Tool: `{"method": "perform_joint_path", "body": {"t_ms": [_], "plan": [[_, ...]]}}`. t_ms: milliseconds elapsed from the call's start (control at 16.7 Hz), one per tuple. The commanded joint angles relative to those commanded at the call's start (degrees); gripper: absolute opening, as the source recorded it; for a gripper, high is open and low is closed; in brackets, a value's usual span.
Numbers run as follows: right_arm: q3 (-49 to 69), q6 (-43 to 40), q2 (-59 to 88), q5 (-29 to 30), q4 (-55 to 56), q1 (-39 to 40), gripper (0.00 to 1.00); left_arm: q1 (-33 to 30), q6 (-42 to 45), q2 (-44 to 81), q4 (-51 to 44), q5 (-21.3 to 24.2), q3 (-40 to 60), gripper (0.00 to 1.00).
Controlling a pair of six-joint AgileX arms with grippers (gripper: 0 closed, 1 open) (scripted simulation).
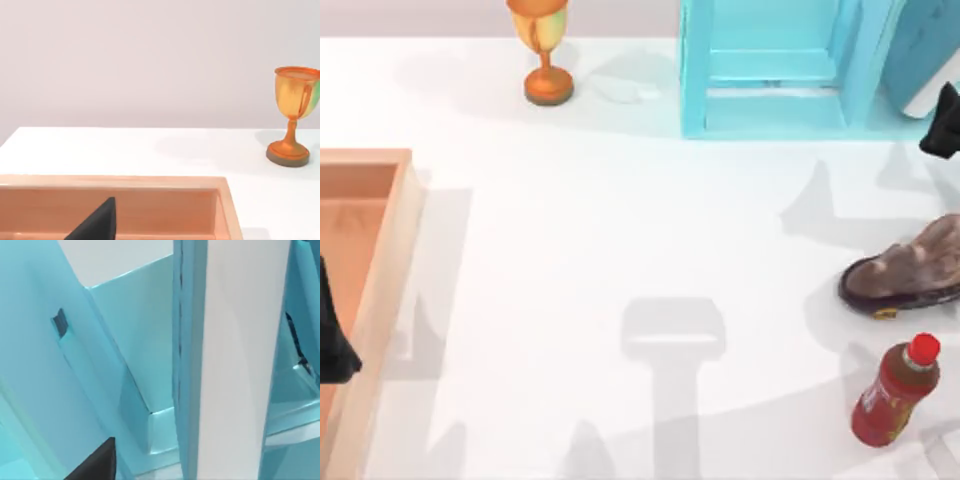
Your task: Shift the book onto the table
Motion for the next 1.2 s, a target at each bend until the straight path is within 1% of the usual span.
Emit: {"method": "perform_joint_path", "body": {"t_ms": [360, 480, 660, 960, 1200], "plan": [[0.0, 0.0, 0.1, 0.0, -0.1, 0.2, 1.00, 0.0, 0.0, 0.0, 0.0, 0.0, 0.0, 1.00], [1.7, 0.0, 0.0, -0.1, -1.4, -0.1, 1.00, 0.0, 0.0, 0.0, 0.0, 0.0, 0.0, 1.00], [7.1, 0.1, 1.4, -0.3, -5.5, -0.4, 1.00, 0.0, 0.0, 0.0, 0.0, 0.0, 0.0, 1.00], [19.6, 0.0, 7.2, 0.3, -12.4, 0.2, 1.00, 0.0, 0.0, 0.0, 0.0, 0.0, 0.0, 1.00], [26.7, 0.0, 11.2, 1.0, -15.5, 0.9, 1.00, 0.0, 0.0, 0.0, 0.0, 0.0, 0.0, 1.00]]}}
